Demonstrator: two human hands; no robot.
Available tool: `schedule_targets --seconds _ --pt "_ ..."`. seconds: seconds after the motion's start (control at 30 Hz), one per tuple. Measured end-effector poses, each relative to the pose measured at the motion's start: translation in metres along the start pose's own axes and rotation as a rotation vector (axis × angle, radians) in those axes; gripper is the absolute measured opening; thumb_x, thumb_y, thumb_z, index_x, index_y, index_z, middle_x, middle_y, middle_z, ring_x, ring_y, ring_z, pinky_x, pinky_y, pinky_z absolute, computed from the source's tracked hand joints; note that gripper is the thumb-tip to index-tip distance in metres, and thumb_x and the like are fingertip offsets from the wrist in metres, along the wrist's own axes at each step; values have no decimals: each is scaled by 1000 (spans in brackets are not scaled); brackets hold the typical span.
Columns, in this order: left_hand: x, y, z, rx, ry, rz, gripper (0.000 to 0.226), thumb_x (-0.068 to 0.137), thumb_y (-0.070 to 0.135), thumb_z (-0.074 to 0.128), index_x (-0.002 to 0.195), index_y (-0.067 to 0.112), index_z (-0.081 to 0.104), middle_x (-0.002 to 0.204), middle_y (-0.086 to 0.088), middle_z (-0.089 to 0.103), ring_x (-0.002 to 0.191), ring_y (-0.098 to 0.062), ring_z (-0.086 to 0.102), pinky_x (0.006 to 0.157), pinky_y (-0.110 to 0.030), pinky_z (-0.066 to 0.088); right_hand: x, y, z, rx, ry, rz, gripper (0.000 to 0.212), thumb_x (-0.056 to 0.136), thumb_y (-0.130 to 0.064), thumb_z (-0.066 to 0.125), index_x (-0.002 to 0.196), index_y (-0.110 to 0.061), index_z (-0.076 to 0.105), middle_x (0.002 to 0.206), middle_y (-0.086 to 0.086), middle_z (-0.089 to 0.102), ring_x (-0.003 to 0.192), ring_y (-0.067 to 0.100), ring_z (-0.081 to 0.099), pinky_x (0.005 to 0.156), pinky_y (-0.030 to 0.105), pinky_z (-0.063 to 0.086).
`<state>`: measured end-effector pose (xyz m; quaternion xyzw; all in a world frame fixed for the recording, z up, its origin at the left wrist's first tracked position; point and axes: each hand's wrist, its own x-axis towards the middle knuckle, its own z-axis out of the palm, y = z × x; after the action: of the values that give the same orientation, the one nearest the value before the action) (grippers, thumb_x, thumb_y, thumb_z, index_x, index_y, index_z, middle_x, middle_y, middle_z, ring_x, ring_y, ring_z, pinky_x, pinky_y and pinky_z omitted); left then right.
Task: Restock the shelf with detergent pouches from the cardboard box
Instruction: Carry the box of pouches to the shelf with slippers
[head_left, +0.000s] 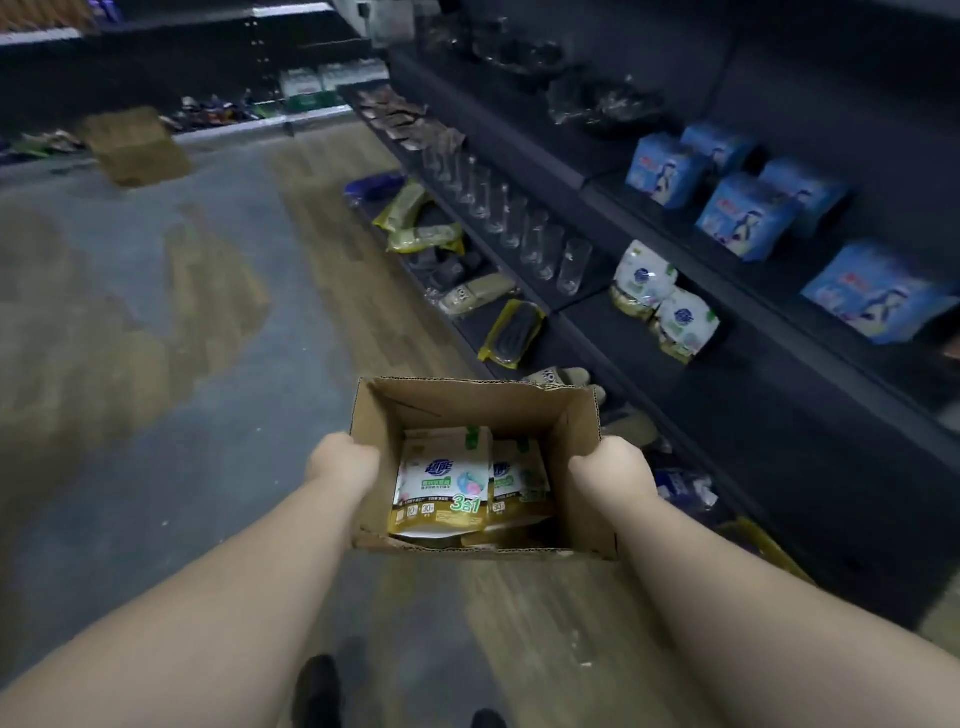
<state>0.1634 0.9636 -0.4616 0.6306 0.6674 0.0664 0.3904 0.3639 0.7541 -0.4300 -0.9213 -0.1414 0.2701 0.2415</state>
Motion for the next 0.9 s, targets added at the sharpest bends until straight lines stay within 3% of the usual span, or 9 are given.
schedule_targets --seconds 0.2,0.3,0.5,0.9 --pt "51 75 43 76 -205 191 6 75 10 61 81 7 62 90 -18 70 87 -38 66 73 -35 53 19 2 -12 72 186 234 12 82 -15 53 71 -15 56 77 4 62 78 27 59 63 30 47" --pt "71 111 56 106 -323 303 2 76 11 61 75 11 59 90 -17 70 88 -38 66 79 -39 56 16 -3 -9 105 280 358 10 82 -15 53 72 -13 57 78 5 63 74 26 62 58 29 45" --pt "95 164 67 230 -500 465 12 84 19 61 93 12 65 96 -10 67 94 -36 63 82 -36 54 -1 -22 2 153 418 580 12 84 -14 53 72 -12 54 76 4 60 64 22 53 51 26 37" --pt "88 179 109 457 -668 632 17 87 21 60 101 14 65 102 -13 68 94 -36 62 82 -36 51 -20 5 34 271 479 832 10 82 -14 53 78 -8 59 84 10 64 76 34 59 58 28 41"
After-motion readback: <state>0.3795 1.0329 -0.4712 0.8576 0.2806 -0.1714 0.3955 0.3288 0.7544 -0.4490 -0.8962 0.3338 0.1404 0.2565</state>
